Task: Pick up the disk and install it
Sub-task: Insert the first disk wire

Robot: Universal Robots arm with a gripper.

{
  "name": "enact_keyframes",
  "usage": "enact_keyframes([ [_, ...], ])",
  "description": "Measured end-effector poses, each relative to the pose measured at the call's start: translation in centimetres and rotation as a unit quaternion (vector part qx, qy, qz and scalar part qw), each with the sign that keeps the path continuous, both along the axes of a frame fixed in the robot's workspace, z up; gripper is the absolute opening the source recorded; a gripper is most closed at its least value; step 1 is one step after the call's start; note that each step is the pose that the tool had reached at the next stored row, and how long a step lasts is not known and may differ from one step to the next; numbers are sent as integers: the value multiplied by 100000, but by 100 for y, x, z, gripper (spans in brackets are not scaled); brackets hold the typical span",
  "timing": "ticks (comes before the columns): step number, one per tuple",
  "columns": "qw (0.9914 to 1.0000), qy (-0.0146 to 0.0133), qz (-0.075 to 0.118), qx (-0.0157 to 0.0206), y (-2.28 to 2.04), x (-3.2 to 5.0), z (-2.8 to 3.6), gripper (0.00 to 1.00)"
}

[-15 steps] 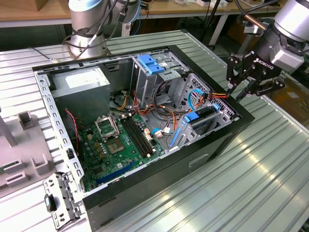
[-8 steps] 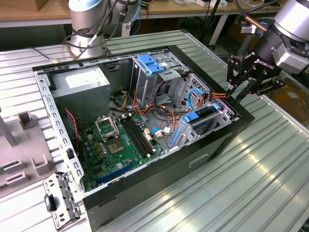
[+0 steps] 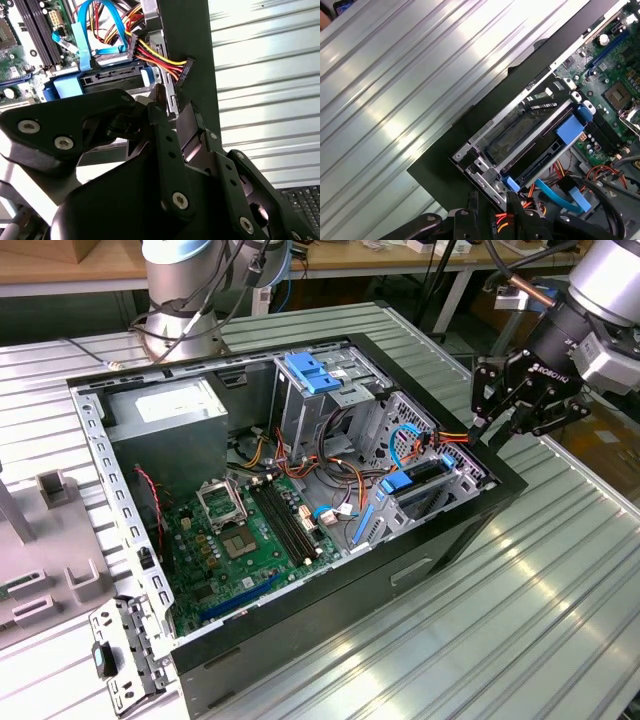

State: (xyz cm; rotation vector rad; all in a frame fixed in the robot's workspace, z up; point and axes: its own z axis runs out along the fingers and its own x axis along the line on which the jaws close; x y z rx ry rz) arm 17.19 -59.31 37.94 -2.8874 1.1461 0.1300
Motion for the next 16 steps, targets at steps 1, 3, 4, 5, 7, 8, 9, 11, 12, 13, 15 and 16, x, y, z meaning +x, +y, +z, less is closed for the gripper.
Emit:
enact_keyframes([
  [1,100000,-2,92,-11,11,20,-1,36],
  [3,100000,-1,106,-9,23,30,-5,36],
  [4,100000,0,110,-4,28,36,-8,36],
  [5,100000,-2,114,-4,34,41,-12,36],
  [7,100000,-2,128,-8,45,50,-21,36],
  [8,100000,-1,129,-3,51,54,-29,36],
  [9,100000,0,129,6,56,57,-39,36],
  [11,100000,4,133,-5,64,63,-53,36],
  [12,100000,7,133,-3,68,68,-63,36],
  [13,100000,9,132,-2,72,74,-70,36],
  [15,100000,9,217,-11,82,88,-79,36],
  [16,99998,10,652,-11,88,96,-85,36],
])
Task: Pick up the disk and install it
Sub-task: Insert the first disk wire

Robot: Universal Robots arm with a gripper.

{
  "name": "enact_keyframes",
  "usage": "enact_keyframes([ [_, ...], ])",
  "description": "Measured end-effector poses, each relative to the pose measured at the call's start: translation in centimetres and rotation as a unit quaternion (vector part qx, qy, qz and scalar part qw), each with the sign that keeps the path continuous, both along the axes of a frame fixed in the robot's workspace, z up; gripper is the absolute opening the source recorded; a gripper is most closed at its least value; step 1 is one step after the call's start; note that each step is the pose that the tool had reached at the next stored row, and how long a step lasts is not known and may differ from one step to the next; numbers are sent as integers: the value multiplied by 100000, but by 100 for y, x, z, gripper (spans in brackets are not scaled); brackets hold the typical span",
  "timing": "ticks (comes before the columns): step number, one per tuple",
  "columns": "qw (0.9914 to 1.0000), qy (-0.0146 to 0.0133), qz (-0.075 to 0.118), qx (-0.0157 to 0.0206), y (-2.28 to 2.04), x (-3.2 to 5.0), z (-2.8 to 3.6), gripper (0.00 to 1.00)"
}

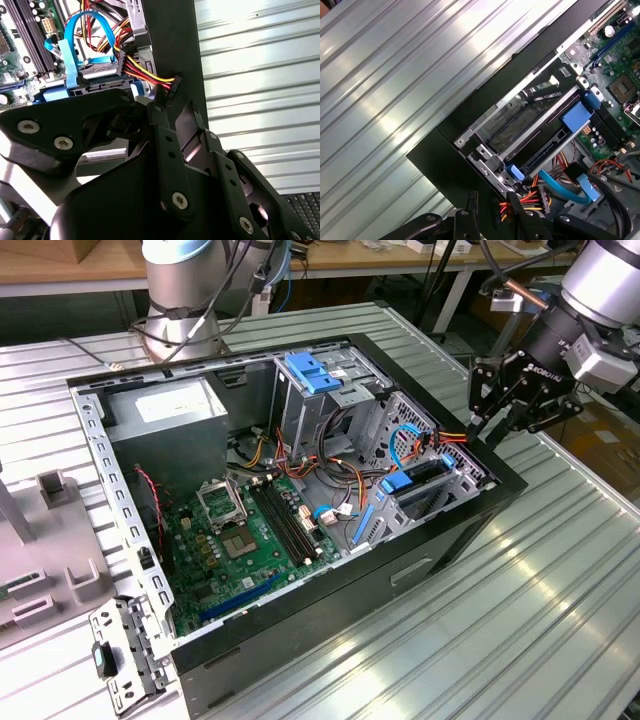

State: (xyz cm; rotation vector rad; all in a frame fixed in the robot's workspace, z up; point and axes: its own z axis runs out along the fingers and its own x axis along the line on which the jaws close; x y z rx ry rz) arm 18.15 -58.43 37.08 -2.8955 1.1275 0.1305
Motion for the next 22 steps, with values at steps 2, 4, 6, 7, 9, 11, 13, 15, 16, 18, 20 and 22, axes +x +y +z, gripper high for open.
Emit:
enact_keyframes([
  [2,99996,-1,927,3,11,10,-11,36],
  [4,99992,1,1282,9,18,18,-20,36],
  [6,99989,1,1498,3,22,24,-32,36],
  [7,99988,1,1554,3,23,27,-43,36],
  [9,99986,1,1664,0,23,30,-57,36],
  [11,99985,3,1758,-2,23,31,-59,36],
  [13,99983,1,1833,6,23,31,-60,36],
  [15,99981,2,1933,17,23,31,-60,36],
  [16,99981,2,1961,22,23,31,-60,35],
  [18,99979,1,2030,24,23,31,-60,28],
  [20,99978,1,2102,24,23,31,-59,18],
  [22,99977,1,2161,27,23,31,-59,18],
])
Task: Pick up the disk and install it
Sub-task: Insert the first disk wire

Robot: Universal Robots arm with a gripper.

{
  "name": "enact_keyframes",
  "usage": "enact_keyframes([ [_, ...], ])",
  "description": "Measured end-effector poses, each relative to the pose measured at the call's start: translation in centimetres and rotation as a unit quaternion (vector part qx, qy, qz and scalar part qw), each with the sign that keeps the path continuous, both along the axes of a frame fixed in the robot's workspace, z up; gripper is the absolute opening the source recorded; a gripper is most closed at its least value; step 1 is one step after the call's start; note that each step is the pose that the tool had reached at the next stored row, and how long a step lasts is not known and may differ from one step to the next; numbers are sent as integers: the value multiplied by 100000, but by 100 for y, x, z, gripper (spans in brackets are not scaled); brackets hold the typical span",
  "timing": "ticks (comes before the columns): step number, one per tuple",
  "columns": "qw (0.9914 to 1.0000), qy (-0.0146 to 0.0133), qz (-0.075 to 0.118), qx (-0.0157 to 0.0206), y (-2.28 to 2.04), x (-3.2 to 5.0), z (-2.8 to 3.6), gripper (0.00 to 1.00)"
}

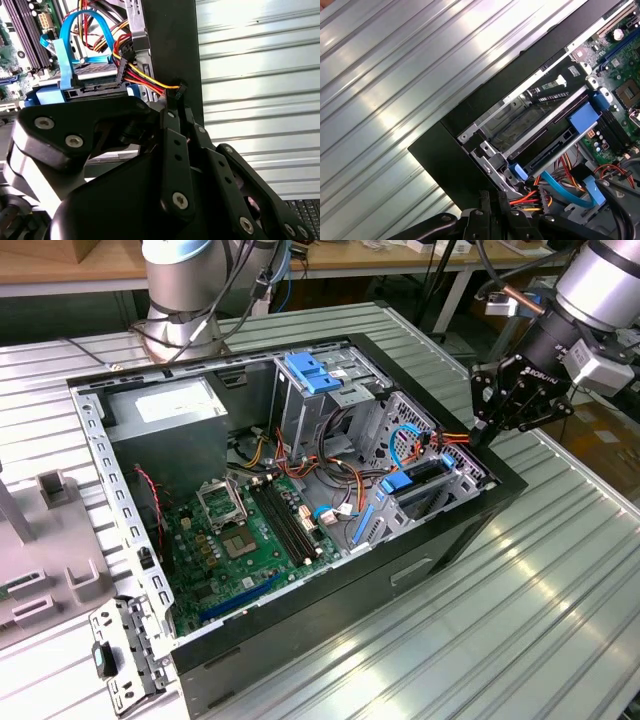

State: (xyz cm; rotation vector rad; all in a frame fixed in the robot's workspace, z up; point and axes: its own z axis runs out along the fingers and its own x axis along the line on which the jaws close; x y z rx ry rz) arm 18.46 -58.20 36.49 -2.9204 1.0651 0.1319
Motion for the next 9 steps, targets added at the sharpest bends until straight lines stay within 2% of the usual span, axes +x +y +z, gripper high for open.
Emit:
enact_keyframes([
  [6,99999,0,464,40,0,0,-1,18],
  [9,99999,-86,470,215,0,-134,15,18],
])
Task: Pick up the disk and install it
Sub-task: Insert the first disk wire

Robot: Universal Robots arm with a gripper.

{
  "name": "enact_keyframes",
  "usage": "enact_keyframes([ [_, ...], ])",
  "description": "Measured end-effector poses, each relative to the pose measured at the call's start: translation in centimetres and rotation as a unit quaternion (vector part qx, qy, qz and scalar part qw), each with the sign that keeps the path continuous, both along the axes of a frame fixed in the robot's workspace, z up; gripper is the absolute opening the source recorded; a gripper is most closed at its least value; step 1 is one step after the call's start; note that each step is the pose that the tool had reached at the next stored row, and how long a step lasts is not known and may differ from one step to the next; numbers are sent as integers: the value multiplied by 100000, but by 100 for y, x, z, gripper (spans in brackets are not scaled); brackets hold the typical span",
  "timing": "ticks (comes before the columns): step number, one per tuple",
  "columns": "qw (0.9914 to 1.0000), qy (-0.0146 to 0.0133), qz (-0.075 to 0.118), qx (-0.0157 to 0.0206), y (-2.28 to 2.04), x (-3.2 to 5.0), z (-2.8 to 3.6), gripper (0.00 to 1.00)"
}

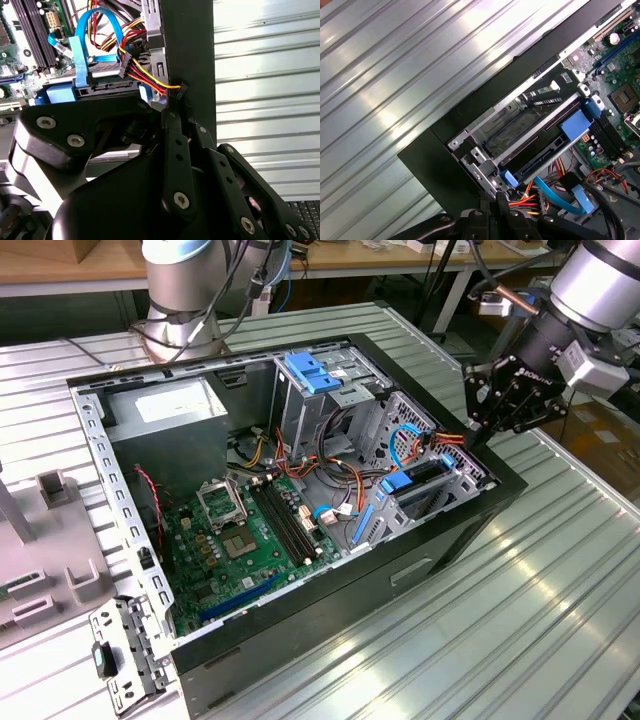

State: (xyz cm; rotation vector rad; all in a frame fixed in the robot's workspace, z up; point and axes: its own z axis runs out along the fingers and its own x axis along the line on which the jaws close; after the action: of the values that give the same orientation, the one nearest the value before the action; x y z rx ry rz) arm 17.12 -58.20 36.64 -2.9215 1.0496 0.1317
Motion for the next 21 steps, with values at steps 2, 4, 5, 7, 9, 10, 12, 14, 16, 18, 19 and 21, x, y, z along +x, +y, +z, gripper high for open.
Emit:
enact_keyframes([
  [2,100000,1,5,35,0,-24,1,18],
  [4,100000,2,3,62,0,-41,0,18],
  [5,100000,0,3,80,0,-61,1,18],
  [7,100000,2,3,104,0,-91,1,18],
  [9,100000,2,2,124,0,-125,1,18],
  [10,100000,2,0,123,0,-137,1,18],
  [12,100000,1,2,124,0,-170,0,18],
  [14,100000,1,5,128,0,-205,0,18],
  [16,100000,2,2,123,0,-225,0,18],
  [18,100000,1,4,127,0,-246,0,18],
  [19,100000,2,1,124,0,-256,0,18],
  [21,100000,2,6,124,0,-276,0,18],
])
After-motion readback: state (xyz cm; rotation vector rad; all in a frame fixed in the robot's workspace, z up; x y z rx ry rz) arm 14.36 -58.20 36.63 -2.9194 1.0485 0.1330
